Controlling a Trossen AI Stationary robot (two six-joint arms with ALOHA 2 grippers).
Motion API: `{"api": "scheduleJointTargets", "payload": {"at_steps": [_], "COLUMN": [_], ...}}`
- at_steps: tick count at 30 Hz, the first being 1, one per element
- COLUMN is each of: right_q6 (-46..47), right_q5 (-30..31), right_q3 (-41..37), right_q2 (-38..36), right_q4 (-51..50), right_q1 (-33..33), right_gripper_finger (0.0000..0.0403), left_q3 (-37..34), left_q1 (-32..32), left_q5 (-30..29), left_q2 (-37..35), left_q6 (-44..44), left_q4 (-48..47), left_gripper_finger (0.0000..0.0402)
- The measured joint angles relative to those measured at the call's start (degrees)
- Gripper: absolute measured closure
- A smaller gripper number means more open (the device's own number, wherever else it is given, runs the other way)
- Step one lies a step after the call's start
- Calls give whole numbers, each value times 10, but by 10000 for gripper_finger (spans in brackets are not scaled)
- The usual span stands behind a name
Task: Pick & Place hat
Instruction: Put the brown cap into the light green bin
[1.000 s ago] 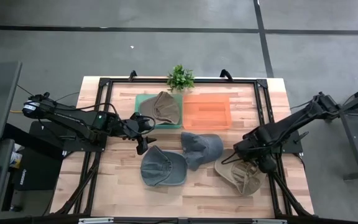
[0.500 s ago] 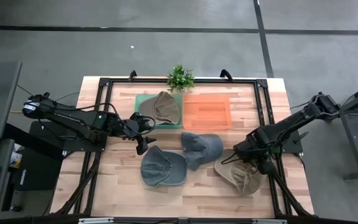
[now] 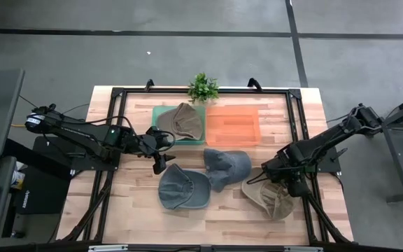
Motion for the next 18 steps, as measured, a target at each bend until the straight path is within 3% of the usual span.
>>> {"api": "scheduleJointTargets", "payload": {"at_steps": [8, 18], "right_q6": [10, 51], "right_q5": [-1, -2], "right_q3": [0, 0], "right_q2": [0, 0], "right_q4": [-7, -7], "right_q1": [0, 0], "right_gripper_finger": [394, 401], "left_q3": [0, 0], "left_q1": [0, 0], "left_q5": [0, 1], "left_q2": [0, 0], "left_q6": [0, 0], "left_q4": [0, 0], "left_gripper_finger": [154, 154]}}
